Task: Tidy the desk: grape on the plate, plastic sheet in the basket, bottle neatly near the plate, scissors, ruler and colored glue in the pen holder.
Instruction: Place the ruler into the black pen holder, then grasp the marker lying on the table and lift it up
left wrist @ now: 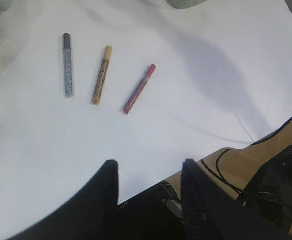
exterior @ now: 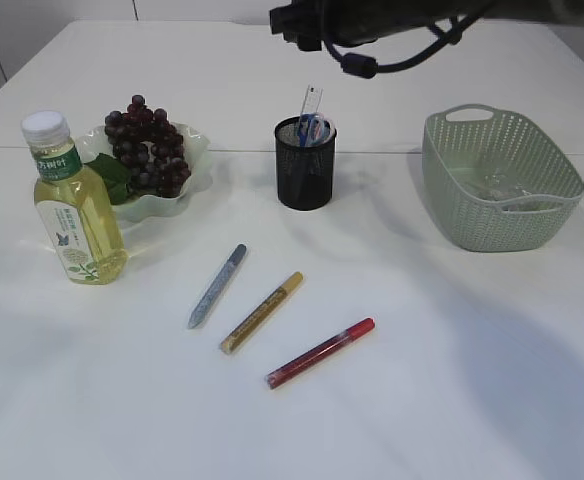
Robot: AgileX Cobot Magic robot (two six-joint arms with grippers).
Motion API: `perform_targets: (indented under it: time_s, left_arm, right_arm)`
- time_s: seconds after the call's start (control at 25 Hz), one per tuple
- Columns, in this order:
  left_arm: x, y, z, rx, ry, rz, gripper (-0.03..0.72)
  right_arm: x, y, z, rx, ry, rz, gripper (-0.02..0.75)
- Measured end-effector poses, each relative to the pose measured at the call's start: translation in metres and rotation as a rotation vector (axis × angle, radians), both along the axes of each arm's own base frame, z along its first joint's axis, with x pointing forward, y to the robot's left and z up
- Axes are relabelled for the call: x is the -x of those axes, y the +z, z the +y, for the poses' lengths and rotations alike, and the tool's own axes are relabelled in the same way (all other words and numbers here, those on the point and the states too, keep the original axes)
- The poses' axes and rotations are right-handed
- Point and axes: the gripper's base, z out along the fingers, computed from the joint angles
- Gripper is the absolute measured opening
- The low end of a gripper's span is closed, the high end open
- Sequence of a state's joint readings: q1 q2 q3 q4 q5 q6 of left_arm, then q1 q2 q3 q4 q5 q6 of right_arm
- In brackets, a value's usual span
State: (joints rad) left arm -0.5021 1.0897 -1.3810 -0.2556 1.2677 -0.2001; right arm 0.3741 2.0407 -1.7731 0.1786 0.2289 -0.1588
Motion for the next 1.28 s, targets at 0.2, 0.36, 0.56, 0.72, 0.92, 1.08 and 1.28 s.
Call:
perform_targets:
  time_s: [0.2, 0.36, 0.56, 0.72, 0.92, 1.08, 1.28]
  left_arm:
    - [0.000, 0.000, 0.000, 0.001, -0.001, 0.001, 0.307]
    - [-0.001, 0.000, 0.000, 0.002, 0.000, 0.000, 0.307]
    - [-0.003, 0.002, -0.001, 0.020, 0.007, -0.025, 0.307]
    - [-0.003, 0.002, -0.001, 0.022, 0.008, -0.028, 0.307]
    - [-0.003, 0.002, -0.002, 0.021, 0.008, -0.026, 0.307]
    - [-0.012, -0.004, -0.005, -0.005, 0.011, -0.003, 0.307]
    - [-0.034, -0.022, -0.016, -0.060, 0.007, 0.060, 0.307]
  right_arm:
    - [0.045, 0.041, -0.010, 0.044, 0.069, 0.220, 0.416]
    - [0.089, 0.059, -0.018, 0.094, 0.154, 0.480, 0.416]
    - [0.120, 0.065, -0.023, 0.129, 0.233, 0.685, 0.416]
    - [0.122, 0.065, -0.022, 0.111, 0.232, 0.710, 0.417]
    - [0.122, 0.065, -0.026, 0.135, 0.197, 0.708, 0.417]
    - [0.141, 0.071, -0.039, 0.183, 0.164, 0.694, 0.417]
    - [0.191, 0.070, -0.059, 0.198, 0.165, 0.716, 0.417]
